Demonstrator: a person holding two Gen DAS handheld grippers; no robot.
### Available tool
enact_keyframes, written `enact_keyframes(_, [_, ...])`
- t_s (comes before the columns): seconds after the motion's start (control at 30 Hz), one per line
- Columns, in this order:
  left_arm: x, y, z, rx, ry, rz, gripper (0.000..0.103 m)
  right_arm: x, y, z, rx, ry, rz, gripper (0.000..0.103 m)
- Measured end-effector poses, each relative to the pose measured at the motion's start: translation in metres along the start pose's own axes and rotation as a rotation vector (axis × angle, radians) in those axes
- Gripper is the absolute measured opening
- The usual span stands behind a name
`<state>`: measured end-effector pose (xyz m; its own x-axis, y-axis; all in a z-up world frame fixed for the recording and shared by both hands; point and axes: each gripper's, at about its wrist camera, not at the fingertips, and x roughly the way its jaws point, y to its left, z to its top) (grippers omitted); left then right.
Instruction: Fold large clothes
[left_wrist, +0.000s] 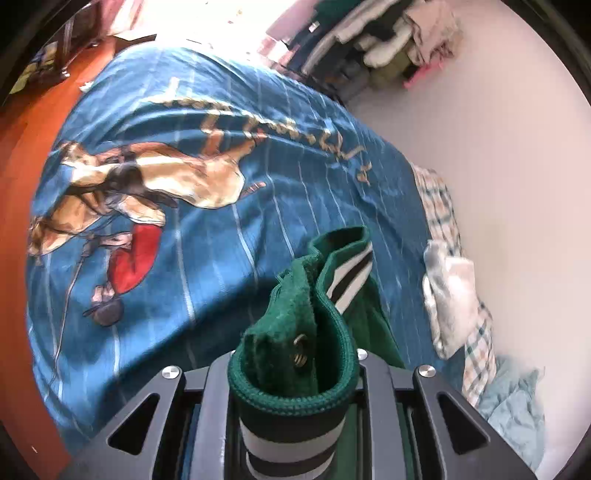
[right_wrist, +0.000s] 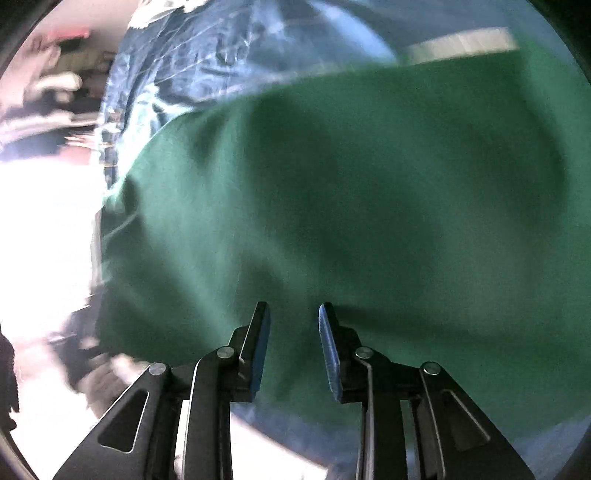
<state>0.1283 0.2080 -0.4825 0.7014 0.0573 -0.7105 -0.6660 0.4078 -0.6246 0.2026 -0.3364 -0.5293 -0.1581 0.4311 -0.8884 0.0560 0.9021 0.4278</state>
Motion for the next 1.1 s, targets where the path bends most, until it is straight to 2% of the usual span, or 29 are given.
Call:
enact_keyframes(0.03, [0.007, 0.001, -0.001, 0.017, 0.022, 0.009, 0.018, 0.005, 0.002, 0.007, -0.014, -0.032, -0.107, 0.004])
enact_keyframes(0.07, [0.010, 0.001, -0.003, 0.033, 0.029, 0.038, 0.018, 0.011, -0.002, 0.014, 0.004, -0.046, -0.171, 0.000])
enact_keyframes(0.13, [0.020, 0.007, -0.007, 0.049, 0.041, 0.067, 0.023, 0.015, -0.013, 0.020, 0.070, -0.040, -0.150, 0.000])
enact_keyframes(0.23, [0.034, 0.021, -0.015, 0.024, 0.074, 0.089, 0.039, 0.007, -0.016, 0.023, 0.068, 0.010, -0.107, 0.002])
enact_keyframes(0.3, [0.044, 0.031, -0.021, -0.006, 0.084, 0.092, 0.045, -0.006, -0.024, 0.019, 0.090, 0.036, -0.033, 0.021])
enact_keyframes(0.33, [0.046, 0.032, -0.022, -0.010, 0.081, 0.101, 0.045, -0.013, -0.028, 0.016, 0.092, 0.039, -0.024, 0.028])
enact_keyframes(0.37, [0.048, 0.032, -0.024, -0.014, 0.081, 0.102, 0.045, -0.023, -0.033, 0.010, 0.092, 0.033, -0.016, 0.039])
enact_keyframes(0.43, [0.048, 0.023, -0.026, 0.009, 0.059, 0.145, 0.041, -0.041, -0.041, -0.003, 0.088, 0.016, -0.001, 0.051])
enact_keyframes(0.47, [0.044, 0.018, -0.026, 0.021, 0.049, 0.154, 0.023, -0.048, -0.044, -0.009, 0.094, 0.006, -0.002, 0.056])
enact_keyframes(0.53, [0.036, 0.007, -0.020, 0.020, 0.021, 0.166, 0.020, -0.065, -0.059, -0.024, 0.115, -0.022, -0.013, 0.058])
enact_keyframes(0.6, [0.020, -0.003, -0.007, -0.018, -0.024, 0.127, 0.016, -0.077, -0.074, -0.034, 0.155, -0.042, -0.030, 0.058])
enact_keyframes(0.7, [-0.005, -0.027, 0.018, -0.019, -0.074, 0.071, 0.015, -0.094, -0.099, -0.048, 0.223, -0.054, -0.026, 0.059])
enact_keyframes(0.8, [-0.029, -0.062, 0.039, 0.066, -0.124, 0.041, 0.015, -0.104, -0.113, -0.057, 0.256, -0.066, -0.010, 0.059])
enact_keyframes(0.9, [-0.054, -0.108, 0.041, 0.228, -0.162, 0.026, 0.015, -0.113, -0.126, -0.065, 0.277, -0.096, -0.040, 0.060])
enact_keyframes(1.0, [-0.070, -0.156, 0.012, 0.390, -0.130, -0.022, 0.015, -0.110, -0.140, -0.072, 0.329, -0.100, -0.081, 0.063])
enact_keyframes(1.1, [-0.078, -0.205, -0.048, 0.567, -0.036, -0.104, 0.015, -0.091, -0.160, -0.082, 0.381, -0.067, -0.034, 0.063])
